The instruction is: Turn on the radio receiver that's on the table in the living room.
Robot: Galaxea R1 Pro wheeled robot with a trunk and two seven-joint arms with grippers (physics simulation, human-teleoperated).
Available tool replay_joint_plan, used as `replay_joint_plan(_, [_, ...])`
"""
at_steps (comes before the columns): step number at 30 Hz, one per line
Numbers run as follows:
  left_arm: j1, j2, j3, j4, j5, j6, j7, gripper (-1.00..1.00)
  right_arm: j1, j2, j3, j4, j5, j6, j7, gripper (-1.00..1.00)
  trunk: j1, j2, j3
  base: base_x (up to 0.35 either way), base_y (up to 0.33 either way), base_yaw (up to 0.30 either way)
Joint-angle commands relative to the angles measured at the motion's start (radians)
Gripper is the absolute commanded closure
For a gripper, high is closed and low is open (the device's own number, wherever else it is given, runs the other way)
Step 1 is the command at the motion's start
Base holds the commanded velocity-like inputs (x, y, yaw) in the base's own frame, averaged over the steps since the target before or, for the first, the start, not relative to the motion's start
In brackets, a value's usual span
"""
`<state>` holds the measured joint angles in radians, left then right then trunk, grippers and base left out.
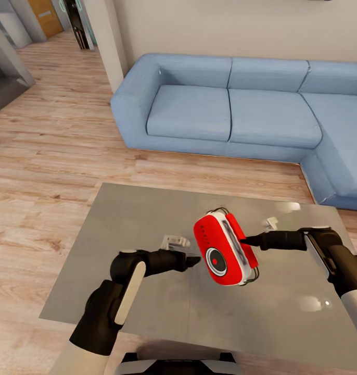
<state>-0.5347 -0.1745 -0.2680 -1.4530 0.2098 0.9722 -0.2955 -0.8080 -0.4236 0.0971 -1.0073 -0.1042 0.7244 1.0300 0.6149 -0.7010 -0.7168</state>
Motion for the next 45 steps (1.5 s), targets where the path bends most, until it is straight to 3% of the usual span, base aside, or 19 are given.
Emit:
replay_joint_plan(1, [0.002,0.0,0.004,-0.006,-0.006,0.006,0.0,-1.0,0.0,0.0,-0.001,0.0,-0.005,0.005,0.0,1.0,0.0,0.0,0.0,0.0,0.0,0.0])
replay_joint_plan(20, [0.005,0.0,0.004,-0.014,0.098,0.012,-0.023,-1.0,0.007,0.0,-0.006,-0.078,0.014,0.027,0.0,1.0,0.0,0.0,0.0,0.0,0.0,0.0])
replay_joint_plan(29, [0.005,0.0,0.004,-0.007,0.099,0.01,-0.024,-1.0,0.007,0.0,-0.008,-0.124,0.021,0.036,-0.001,1.0,0.0,0.0,0.0,0.0,0.0,0.0])
replay_joint_plan(30, [0.005,0.0,0.004,-0.007,0.1,0.01,-0.024,-1.0,0.007,0.0,-0.008,-0.158,-0.027,0.177,-0.001,1.0,0.0,0.0,0.0,0.0,0.0,0.0])
replay_joint_plan(45, [0.005,0.0,0.004,-0.006,0.1,0.01,-0.024,-1.0,0.007,0.0,-0.007,-0.16,-0.029,0.179,-0.001,1.0,0.0,0.0,0.0,0.0,0.0,0.0])
